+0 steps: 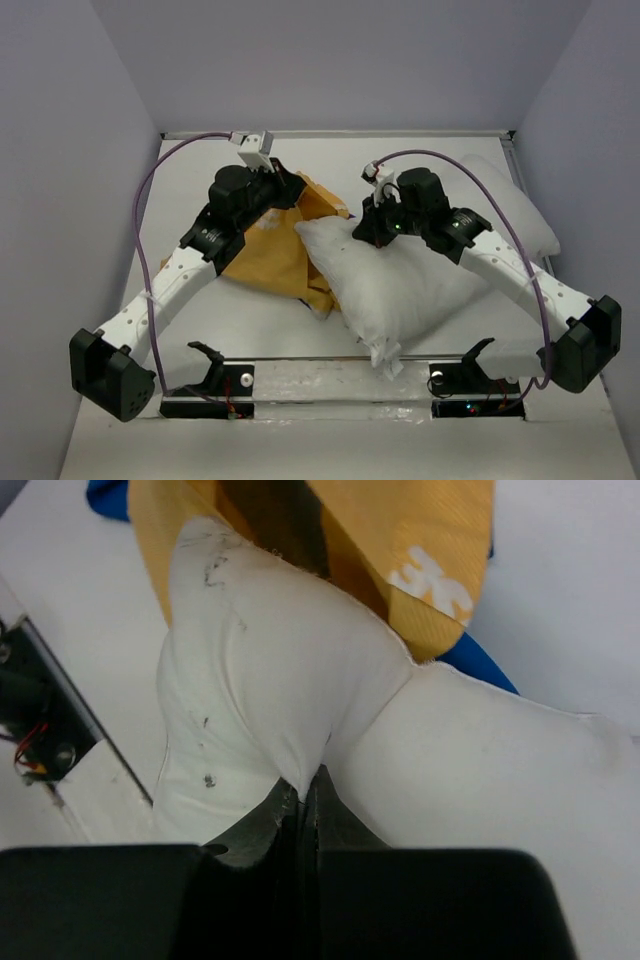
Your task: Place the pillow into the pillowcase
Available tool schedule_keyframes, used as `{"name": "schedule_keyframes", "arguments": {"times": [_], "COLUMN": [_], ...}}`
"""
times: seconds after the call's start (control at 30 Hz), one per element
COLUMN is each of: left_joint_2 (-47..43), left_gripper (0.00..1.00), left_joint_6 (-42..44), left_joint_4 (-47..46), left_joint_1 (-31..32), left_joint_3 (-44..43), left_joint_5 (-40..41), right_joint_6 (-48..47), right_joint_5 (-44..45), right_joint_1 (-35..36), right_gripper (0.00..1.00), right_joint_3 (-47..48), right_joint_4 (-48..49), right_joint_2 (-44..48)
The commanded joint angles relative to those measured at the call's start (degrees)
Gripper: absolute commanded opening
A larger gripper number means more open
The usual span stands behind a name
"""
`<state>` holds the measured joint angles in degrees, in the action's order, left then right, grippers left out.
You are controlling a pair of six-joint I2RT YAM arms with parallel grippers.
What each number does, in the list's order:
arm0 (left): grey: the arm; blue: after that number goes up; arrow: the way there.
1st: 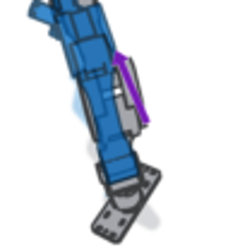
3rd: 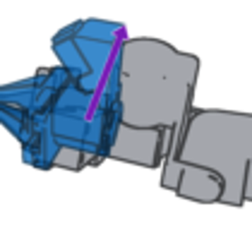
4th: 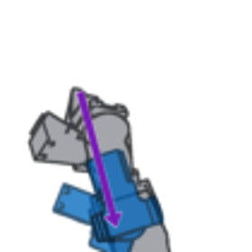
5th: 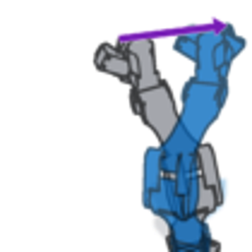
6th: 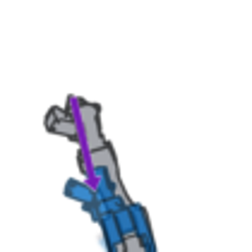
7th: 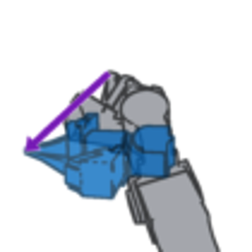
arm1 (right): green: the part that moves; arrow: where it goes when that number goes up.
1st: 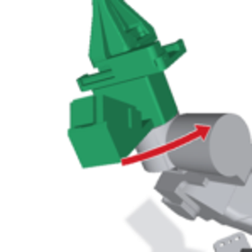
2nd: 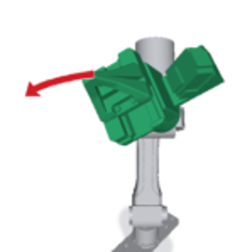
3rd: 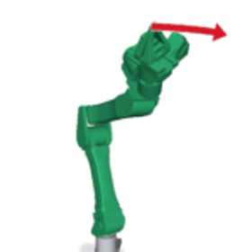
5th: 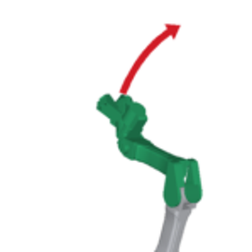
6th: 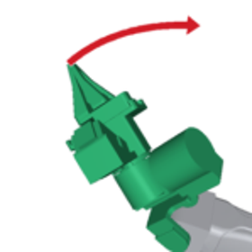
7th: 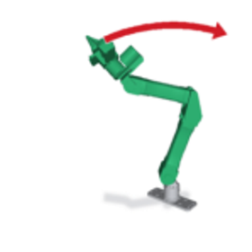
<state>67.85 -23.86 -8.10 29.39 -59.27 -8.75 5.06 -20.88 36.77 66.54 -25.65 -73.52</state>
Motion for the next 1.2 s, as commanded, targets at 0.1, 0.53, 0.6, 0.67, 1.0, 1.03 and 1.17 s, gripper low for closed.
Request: {"name": "schedule_keyframes", "arguments": {"times": [0.1,0.53,0.6,0.67,1.0,1.03,1.17], "left_joint_2": [-7.3,-3.8,-3.2,-3.0,-0.5,-0.1,1.0], "left_gripper": [0.0,0.0,0.0,0.0,0.0,0.0,0.0], "left_joint_6": [4.3,9.1,8.4,8.1,10.8,11.0,12.3], "left_joint_4": [4.0,11.4,11.4,11.5,19.3,19.8,20.6], "left_joint_1": [0.1,7.7,8.3,9.5,10.8,10.8,10.8], "left_joint_3": [4.1,-4.8,-5.6,-6.7,-11.3,-12.3,-14.1], "left_joint_5": [7.9,10.6,9.0,6.8,6.2,6.4,11.1], "right_joint_6": [2.9,5.9,8.2,10.2,13.2,12.5,11.7], "right_joint_5": [14.3,25.0,28.8,32.2,53.3,53.8,51.7], "right_joint_1": [-0.4,0.7,0.7,0.7,2.5,2.5,3.0], "right_gripper": [0.0,0.0,0.0,0.0,0.0,0.0,0.11], "right_joint_3": [6.2,7.9,7.2,7.1,2.2,2.0,1.8], "right_joint_4": [4.6,18.2,24.1,28.0,53.4,54.8,53.0], "right_joint_2": [-2.1,-5.0,-5.1,-5.7,-10.1,-12.2,-15.2]}}
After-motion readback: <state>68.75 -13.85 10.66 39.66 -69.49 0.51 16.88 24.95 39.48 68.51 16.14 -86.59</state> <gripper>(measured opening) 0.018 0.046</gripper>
